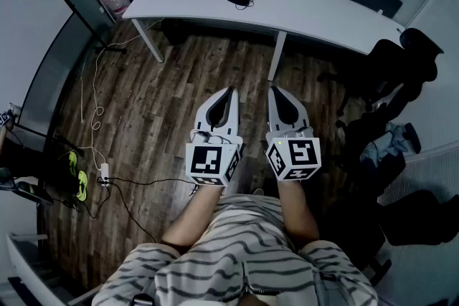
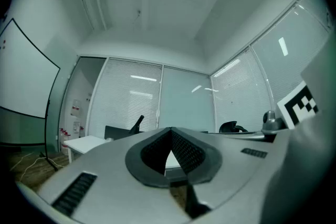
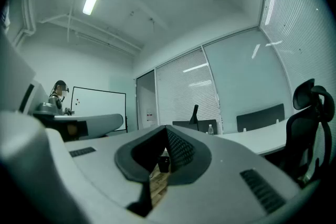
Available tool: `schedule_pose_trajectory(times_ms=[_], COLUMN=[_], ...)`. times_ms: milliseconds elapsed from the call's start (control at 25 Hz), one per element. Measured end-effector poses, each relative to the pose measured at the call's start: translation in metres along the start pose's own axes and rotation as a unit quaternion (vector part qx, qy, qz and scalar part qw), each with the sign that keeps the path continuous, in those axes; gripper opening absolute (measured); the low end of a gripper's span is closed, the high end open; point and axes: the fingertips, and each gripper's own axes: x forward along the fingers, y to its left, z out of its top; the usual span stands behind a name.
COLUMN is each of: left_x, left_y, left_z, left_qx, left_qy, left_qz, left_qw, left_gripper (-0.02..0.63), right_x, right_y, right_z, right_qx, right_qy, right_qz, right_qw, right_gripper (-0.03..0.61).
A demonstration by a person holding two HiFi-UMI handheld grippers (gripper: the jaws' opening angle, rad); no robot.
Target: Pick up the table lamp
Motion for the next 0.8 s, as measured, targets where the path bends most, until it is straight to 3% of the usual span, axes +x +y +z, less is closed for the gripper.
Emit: schedule_pose_trajectory(times_ms=[320, 440, 800], left_x=[0.003, 0.004, 0.004], left_y=[-0.023, -0.034, -0.045], left_z=[-0.008, -0.010, -0.032], left_qx=[-0.006, -0.009, 0.005], left_qy=[0.000, 0.003, 0.016], left_qz=[0.000, 0.005, 0.056], left_qw=[1.0000, 0.9999, 0.9983], left_gripper=[0.008, 0.008, 0.008], right_x=[-0.015, -0.023, -0.038], right_y=[-0.016, -0.024, -0.058], right_z=[0.001, 0.005, -0.007], right_qx=[0.004, -0.025, 0.001], right_qy=[-0.015, -0.015, -0.012], right_qz=[0.012, 0.013, 0.034], right_qw=[1.000, 1.000, 0.999], right_gripper=[0.011, 0.011, 0.011])
